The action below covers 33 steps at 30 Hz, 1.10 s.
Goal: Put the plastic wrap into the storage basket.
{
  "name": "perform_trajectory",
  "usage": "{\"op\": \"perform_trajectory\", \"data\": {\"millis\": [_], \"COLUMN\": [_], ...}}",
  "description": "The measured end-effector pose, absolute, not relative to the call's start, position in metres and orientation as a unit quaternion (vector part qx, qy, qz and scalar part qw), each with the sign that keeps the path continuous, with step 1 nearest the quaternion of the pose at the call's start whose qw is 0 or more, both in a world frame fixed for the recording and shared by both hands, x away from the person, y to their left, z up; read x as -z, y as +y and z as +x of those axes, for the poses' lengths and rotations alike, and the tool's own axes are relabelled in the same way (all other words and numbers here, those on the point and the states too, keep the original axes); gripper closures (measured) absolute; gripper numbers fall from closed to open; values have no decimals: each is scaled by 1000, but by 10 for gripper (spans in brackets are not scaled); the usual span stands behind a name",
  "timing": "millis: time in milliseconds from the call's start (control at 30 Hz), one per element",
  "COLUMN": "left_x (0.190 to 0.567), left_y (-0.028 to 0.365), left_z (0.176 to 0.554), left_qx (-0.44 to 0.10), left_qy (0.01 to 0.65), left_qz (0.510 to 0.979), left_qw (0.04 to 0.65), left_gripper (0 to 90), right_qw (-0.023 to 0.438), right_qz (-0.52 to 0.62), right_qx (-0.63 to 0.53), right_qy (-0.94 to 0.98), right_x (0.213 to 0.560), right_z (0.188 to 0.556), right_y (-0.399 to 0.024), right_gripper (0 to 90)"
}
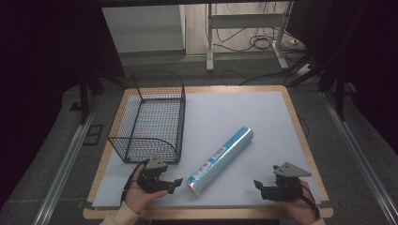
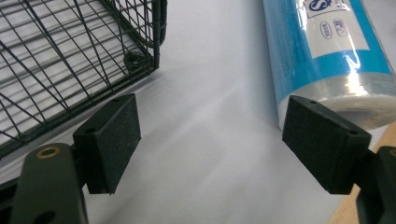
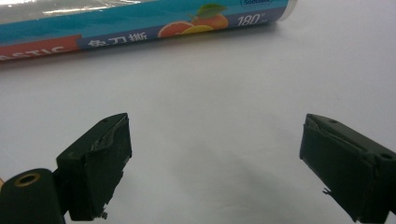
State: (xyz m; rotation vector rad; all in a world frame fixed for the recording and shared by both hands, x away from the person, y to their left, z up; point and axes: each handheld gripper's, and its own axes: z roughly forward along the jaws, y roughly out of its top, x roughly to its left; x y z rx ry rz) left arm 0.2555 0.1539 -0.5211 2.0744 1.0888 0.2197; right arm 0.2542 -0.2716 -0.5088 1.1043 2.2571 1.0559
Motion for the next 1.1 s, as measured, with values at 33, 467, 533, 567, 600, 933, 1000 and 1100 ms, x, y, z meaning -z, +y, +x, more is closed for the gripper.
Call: {"op": "perform_trajectory", "data": {"millis": [33,467,533,567,600,933,1000,1100], "left_x": [520,510,508,508,508,503,497,487], "left_y": [154,154,155,155,156,155,153,148], "left_z": [256,248,246,246,246,247,244,243], "left_qx": [-87,-86,-83,-83,-85,-89,-88,-89], "left_qy": [428,431,432,432,432,433,427,426], "left_qz": [813,812,810,810,811,809,811,810], "left_qw": [384,384,387,387,385,388,391,393], "left_gripper": [188,152,149,148,148,151,152,152], "right_qw": [203,210,208,208,208,215,208,210], "right_qz": [395,401,398,398,392,394,406,407], "right_qx": [-381,-392,-392,-392,-387,-383,-385,-383], "right_qy": [811,801,803,803,808,807,802,802], "right_x": [509,504,504,504,505,507,507,507], "right_z": [254,250,251,251,252,256,257,256], "right_y": [-273,-279,-275,-275,-271,-275,-276,-275], "right_gripper": [107,109,110,110,111,114,114,116]}}
